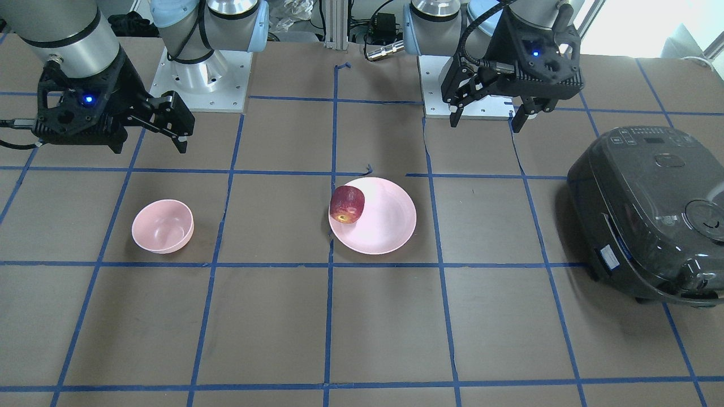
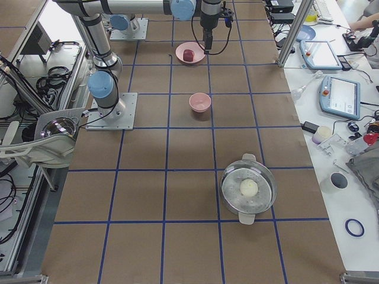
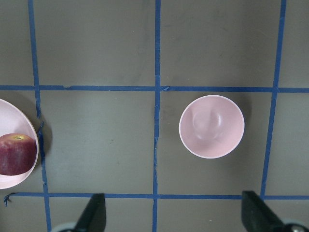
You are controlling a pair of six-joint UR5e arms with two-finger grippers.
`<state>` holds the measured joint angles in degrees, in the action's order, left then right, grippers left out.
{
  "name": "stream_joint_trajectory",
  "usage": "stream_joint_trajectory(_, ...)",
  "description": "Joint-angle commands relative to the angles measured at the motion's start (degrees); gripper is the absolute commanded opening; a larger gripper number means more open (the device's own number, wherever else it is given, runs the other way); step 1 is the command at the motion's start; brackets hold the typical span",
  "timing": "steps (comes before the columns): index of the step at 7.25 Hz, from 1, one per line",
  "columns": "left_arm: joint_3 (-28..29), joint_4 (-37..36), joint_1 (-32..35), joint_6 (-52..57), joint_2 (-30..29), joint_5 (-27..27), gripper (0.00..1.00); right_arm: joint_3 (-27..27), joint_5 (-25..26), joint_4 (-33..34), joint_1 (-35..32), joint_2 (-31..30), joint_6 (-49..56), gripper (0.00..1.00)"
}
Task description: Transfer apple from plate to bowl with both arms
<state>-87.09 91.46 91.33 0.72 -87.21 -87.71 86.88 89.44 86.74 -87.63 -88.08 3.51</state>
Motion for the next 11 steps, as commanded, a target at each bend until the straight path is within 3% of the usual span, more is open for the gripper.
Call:
stream_joint_trajectory(1, 0.78, -0.05, 0.42, -0.19, -0.85, 0.43, 1.0, 0.13, -0.14, 0.01, 0.0, 0.02, 0.0, 1.0)
stream_joint_trajectory(9, 0.96, 3.73, 1.13, -3.71, -1.29, -0.09, 1.0, 0.22, 0.56, 0.8, 0.0, 0.54, -0.09, 1.0)
stream_joint_trajectory(11, 0.26, 2.42, 6.19, -6.15, -3.39, -0.53, 1.0, 0.22, 0.04, 1.23, 0.61, 0.72, 0.0, 1.0)
